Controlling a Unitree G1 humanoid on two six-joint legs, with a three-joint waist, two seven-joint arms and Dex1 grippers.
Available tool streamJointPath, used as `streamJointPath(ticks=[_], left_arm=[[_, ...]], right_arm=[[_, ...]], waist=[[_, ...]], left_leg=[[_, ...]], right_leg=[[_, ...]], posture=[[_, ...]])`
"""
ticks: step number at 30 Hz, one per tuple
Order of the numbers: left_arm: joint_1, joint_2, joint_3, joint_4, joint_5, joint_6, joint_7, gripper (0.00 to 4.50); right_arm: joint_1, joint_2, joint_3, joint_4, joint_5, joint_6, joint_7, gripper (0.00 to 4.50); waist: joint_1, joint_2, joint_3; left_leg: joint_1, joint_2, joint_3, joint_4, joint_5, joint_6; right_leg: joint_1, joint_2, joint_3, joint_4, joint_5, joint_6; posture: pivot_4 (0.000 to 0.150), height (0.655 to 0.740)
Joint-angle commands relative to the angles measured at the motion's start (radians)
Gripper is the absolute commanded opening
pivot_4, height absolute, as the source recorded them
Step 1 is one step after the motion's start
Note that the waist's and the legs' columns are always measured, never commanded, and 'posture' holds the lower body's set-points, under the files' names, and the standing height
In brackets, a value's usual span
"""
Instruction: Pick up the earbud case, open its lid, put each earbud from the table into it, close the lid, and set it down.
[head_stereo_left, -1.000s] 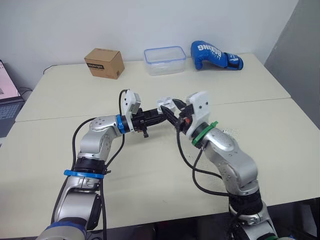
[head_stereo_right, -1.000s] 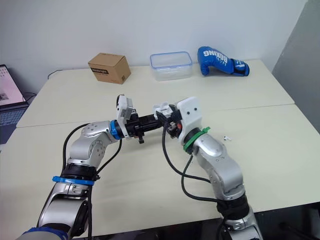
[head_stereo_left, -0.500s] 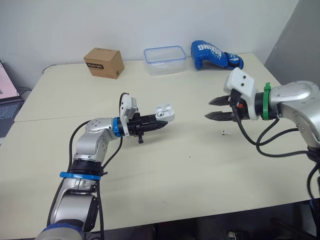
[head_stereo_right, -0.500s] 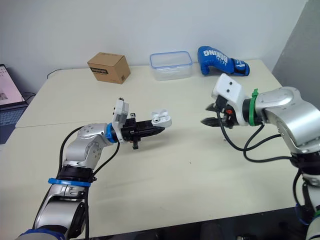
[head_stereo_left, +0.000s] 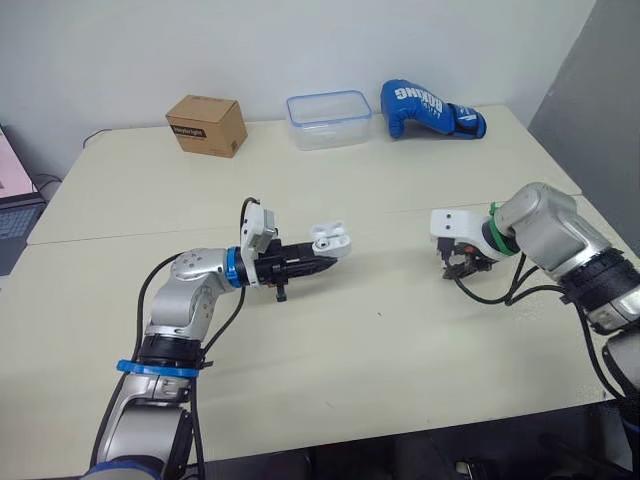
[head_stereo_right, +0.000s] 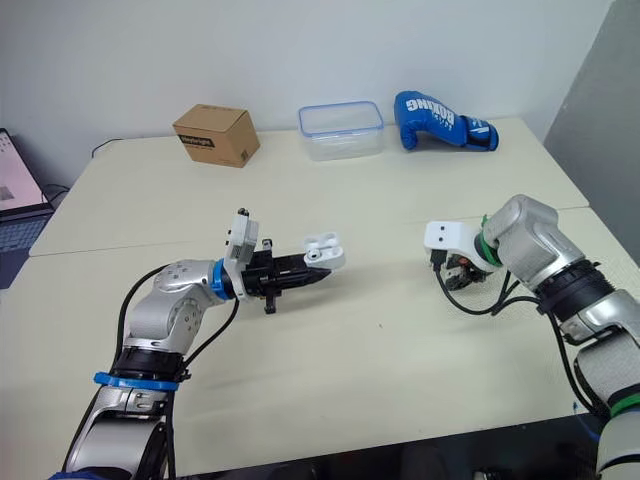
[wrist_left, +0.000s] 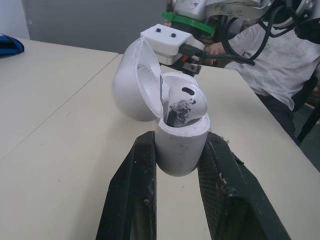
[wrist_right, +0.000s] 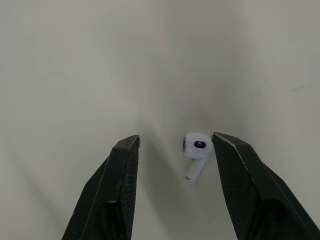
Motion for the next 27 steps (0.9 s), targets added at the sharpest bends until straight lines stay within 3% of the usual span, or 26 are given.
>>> streamJointPath(ticks=[1,21,24,26,27], left_arm=[[0.005,0.002,0.008,-0.051,-0.024,0.003,0.011,0.76],[0.023,0.004,0.006,-0.074,-0.034,0.016,0.028,0.76],[0.025,0.005,0.008,-0.076,-0.035,0.016,0.028,0.76],[0.026,0.005,0.008,-0.077,-0.035,0.016,0.03,0.76],[0.027,0.005,0.008,-0.078,-0.035,0.016,0.031,0.76]], right_arm=[[-0.045,0.031,-0.019,0.079,-0.06,-0.034,0.007,2.36],[-0.058,0.1,-0.065,0.234,-0.175,-0.094,0.037,2.36],[-0.058,0.105,-0.069,0.237,-0.18,-0.108,0.037,1.74],[-0.058,0.107,-0.072,0.24,-0.184,-0.111,0.04,1.09],[-0.058,0.109,-0.072,0.243,-0.186,-0.113,0.04,1.09]], waist=[[0.0,0.0,0.0],[-0.001,0.0,0.0],[-0.001,0.0,0.0],[-0.001,0.0,0.0],[-0.001,0.0,0.0]], left_leg=[[0.0,0.0,0.0,0.0,0.0,0.0],[0.0,0.0,0.0,0.0,0.0,0.0],[0.0,0.0,0.0,0.0,0.0,0.0],[0.0,0.0,0.0,0.0,0.0,0.0],[0.0,0.0,0.0,0.0,0.0,0.0]], right_leg=[[0.0,0.0,0.0,0.0,0.0,0.0],[0.0,0.0,0.0,0.0,0.0,0.0],[0.0,0.0,0.0,0.0,0.0,0.0],[0.0,0.0,0.0,0.0,0.0,0.0],[0.0,0.0,0.0,0.0,0.0,0.0]], posture=[[0.15,0.7307],[0.15,0.7307],[0.15,0.7307],[0.15,0.7307],[0.15,0.7307]])
